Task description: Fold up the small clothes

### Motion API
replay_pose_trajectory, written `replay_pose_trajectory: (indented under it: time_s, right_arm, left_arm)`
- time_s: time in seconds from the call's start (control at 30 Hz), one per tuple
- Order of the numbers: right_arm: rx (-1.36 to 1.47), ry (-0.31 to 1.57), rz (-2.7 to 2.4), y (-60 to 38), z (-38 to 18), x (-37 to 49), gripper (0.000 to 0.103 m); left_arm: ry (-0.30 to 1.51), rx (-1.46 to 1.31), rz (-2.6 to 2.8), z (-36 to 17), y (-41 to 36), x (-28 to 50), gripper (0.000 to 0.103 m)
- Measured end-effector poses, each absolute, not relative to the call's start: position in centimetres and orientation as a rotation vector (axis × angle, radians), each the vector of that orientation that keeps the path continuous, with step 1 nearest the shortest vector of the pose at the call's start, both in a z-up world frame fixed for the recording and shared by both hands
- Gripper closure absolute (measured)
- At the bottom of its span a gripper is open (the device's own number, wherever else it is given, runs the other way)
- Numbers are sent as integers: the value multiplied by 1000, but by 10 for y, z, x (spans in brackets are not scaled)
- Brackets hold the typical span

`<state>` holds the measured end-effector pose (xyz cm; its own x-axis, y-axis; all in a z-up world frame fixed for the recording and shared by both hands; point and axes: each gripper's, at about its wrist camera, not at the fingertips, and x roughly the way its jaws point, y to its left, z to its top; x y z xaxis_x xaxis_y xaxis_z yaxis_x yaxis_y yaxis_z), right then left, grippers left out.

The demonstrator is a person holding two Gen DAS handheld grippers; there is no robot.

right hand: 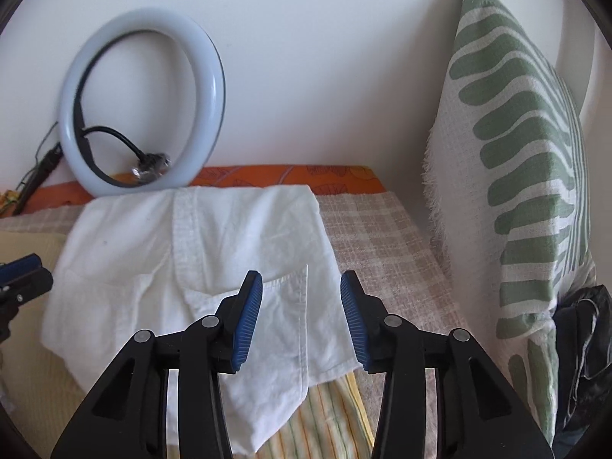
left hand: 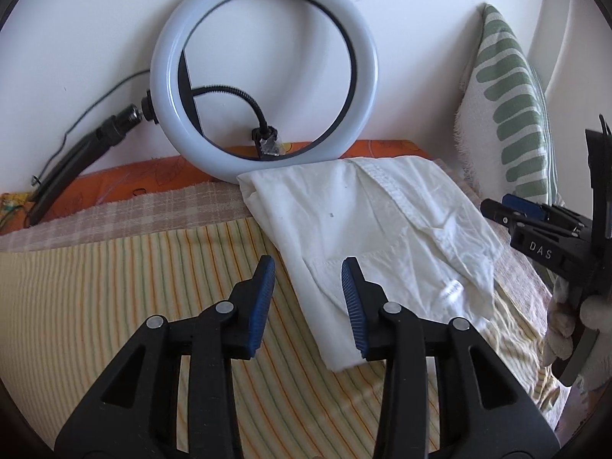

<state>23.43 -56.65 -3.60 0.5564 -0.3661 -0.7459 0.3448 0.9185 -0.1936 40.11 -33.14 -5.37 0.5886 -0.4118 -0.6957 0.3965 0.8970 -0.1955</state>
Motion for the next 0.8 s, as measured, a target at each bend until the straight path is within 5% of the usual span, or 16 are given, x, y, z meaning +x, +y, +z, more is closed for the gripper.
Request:
replay_pose_trajectory:
  time_s: [0.6,0.8]
  right_arm:
    - [30,740,-406,-480,95,146,62]
    - [46,733,-401,-435,113,104,62]
  left_arm:
    - [656,1,-474,72,-277,258,66]
    - [628,1,-478,90,-251,200,59]
